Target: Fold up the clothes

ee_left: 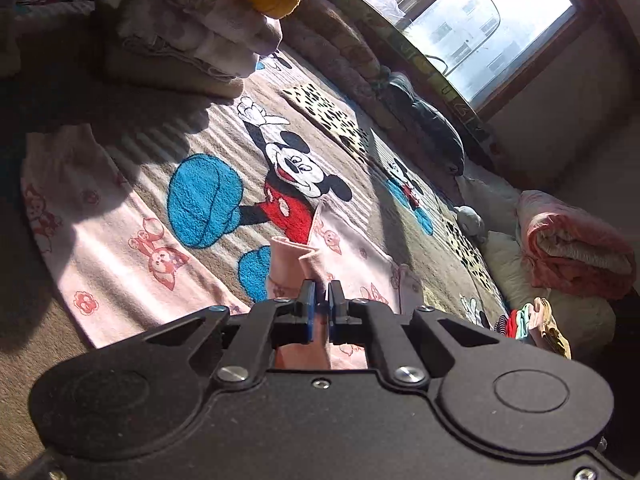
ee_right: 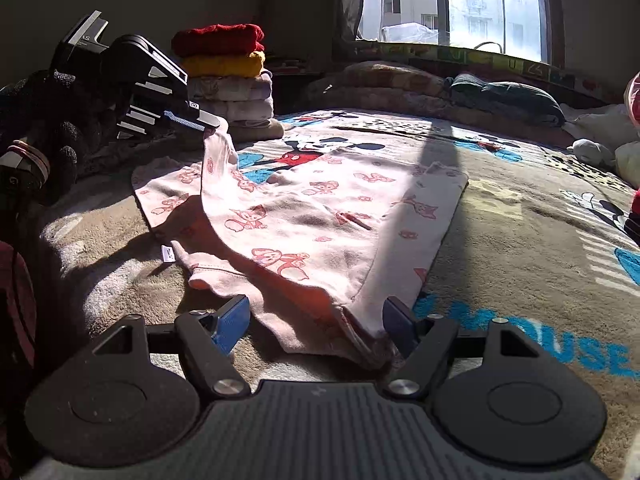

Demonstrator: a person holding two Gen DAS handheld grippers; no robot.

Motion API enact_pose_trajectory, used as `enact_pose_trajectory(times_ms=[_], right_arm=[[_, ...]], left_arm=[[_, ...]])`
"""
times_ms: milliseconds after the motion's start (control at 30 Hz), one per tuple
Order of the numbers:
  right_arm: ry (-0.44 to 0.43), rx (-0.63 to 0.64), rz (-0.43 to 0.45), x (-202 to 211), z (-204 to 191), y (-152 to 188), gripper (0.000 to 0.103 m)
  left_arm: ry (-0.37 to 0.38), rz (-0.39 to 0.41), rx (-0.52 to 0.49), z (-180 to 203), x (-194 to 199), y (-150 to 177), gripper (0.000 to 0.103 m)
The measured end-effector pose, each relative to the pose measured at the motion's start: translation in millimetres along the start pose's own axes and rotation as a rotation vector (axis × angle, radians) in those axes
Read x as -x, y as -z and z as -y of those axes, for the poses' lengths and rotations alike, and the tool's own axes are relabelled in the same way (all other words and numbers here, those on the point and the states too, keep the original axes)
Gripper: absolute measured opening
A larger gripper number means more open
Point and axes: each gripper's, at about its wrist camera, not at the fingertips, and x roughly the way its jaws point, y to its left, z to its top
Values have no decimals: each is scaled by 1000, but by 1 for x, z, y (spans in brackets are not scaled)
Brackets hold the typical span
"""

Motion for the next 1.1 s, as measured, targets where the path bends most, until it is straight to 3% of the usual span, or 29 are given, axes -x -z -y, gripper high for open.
enact_pose_trajectory(times_ms=[200,333,533,1100], right_arm=[[-14,-22,-8,0,5,-1,72],[-56,-46,-11,1,10,-2,58],[-74,-62,-17,0,15,-1,56],[-113,-167,-24,-4,34,-1,56]], left_arm=[[75,-5,-32,46,-22,-9,3],[95,-11,-72,77,-47,-12,3],[105,-24,-110,108,-88,-10,3],[41,-54,-232,148,-175,8,3]])
